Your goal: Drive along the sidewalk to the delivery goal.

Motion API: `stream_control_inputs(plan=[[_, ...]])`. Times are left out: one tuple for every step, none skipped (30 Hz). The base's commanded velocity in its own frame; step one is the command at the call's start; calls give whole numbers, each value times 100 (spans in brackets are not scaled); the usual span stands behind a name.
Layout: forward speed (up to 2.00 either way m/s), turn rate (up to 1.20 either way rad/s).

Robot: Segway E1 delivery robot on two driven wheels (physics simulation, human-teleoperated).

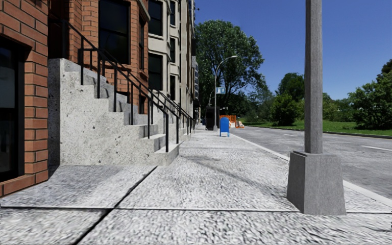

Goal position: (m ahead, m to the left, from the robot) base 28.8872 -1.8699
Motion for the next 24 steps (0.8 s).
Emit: stream_control_inputs(plan=[[200,-3],[200,-4],[200,-4],[200,-4],[200,-12],[200,-12],[200,-22],[200,-27],[200,-28],[200,-28],[200,-28],[200,-28],[200,-28],[200,-28],[200,-28],[200,-29],[200,-29],[200,-29],[200,-29],[200,-29],[200,-8],[200,0],[200,0],[200,0]])
